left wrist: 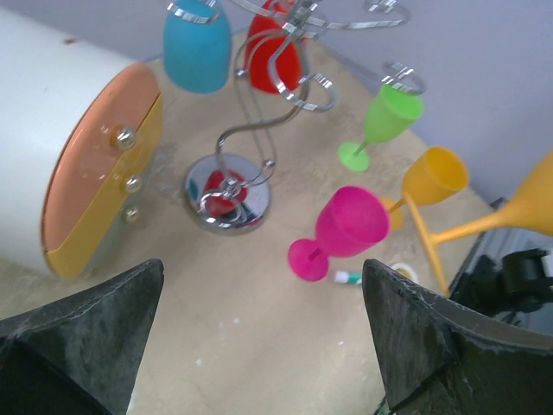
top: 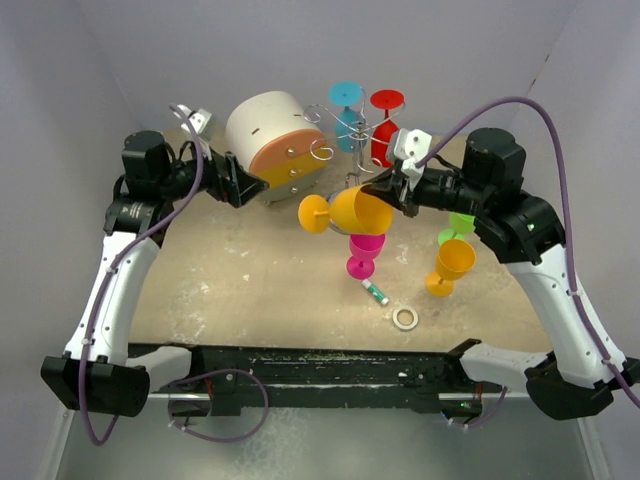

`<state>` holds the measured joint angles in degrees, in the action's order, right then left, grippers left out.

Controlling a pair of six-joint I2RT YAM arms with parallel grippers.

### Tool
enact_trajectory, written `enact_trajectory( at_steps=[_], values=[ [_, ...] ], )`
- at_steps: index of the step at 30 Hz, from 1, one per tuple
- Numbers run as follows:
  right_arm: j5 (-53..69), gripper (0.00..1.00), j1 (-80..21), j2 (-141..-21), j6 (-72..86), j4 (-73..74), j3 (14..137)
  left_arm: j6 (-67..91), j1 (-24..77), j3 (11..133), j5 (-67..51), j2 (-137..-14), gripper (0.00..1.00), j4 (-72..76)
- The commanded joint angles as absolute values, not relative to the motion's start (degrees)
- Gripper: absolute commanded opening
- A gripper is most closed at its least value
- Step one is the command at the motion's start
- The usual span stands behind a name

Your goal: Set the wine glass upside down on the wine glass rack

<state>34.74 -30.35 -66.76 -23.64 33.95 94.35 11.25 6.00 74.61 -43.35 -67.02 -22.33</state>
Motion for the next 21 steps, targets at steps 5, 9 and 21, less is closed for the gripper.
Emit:
enact_trajectory(
  at_steps=[5,9,21],
  values=[
    [33.56,0.0,-30.41,-69.52,-19.7,27.5,102.03,33.02,6.08,81.25,-56.55,-69.66,0.89,-11.62],
    [34.08,0.0,-30.42,-70.88,-16.34,24.09,102.89,35.03,7.34,82.11,-56.82,-71.3,0.84,-12.11],
    [31.15,0.0,-30.5,-73.87,-13.88,20.48,104.39,36.69,10.17,80.14,-58.02,-73.64,0.72,-8.94]
  ],
)
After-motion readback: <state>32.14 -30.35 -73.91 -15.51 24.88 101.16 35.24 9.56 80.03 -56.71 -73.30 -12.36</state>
